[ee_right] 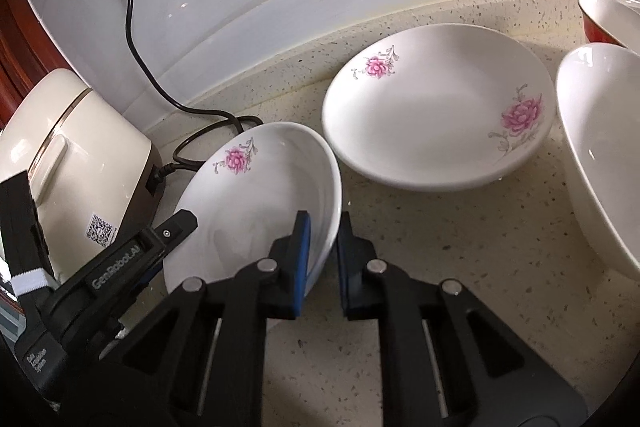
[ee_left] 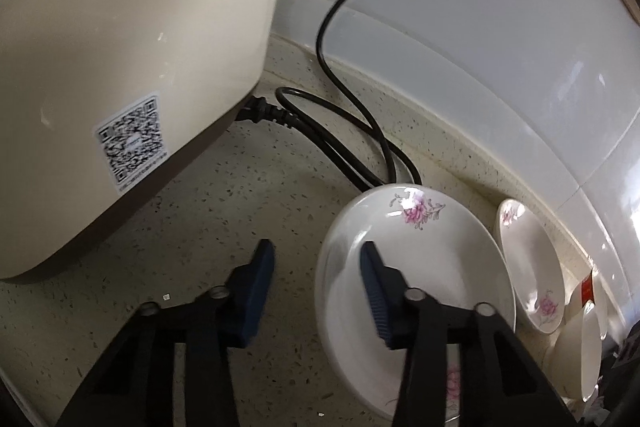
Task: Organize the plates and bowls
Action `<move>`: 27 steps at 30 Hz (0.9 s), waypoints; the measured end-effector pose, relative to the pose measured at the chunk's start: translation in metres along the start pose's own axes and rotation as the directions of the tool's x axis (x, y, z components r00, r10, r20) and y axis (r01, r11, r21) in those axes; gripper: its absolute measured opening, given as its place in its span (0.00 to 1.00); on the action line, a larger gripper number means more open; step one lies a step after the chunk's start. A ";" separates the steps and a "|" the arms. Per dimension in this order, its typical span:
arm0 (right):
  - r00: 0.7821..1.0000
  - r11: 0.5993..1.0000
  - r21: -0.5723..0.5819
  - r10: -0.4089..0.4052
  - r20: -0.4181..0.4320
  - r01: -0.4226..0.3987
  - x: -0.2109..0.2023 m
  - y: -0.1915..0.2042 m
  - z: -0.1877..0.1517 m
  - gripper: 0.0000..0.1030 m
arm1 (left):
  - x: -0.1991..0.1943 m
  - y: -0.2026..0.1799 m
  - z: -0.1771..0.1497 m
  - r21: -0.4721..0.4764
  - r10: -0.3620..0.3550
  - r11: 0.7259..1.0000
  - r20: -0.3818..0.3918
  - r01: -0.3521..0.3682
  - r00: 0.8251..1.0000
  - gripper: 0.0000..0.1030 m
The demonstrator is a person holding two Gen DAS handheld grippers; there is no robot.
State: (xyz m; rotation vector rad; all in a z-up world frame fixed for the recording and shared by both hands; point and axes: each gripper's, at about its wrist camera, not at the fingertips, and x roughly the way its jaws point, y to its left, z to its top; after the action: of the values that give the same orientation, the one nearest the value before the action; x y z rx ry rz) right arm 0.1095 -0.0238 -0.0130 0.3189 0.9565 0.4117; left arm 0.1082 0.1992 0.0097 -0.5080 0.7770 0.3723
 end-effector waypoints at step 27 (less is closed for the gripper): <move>0.998 0.998 -0.027 0.064 0.014 -0.064 -0.075 -0.025 -0.041 0.16 | -0.082 -0.024 -0.056 0.138 -0.061 0.989 0.059 0.053 0.996 0.15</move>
State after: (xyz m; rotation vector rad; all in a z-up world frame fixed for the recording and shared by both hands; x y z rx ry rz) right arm 0.0424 -0.0776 0.0079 0.3284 0.9272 0.4798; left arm 0.0340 0.1371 0.0440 -0.3871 0.7195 0.2785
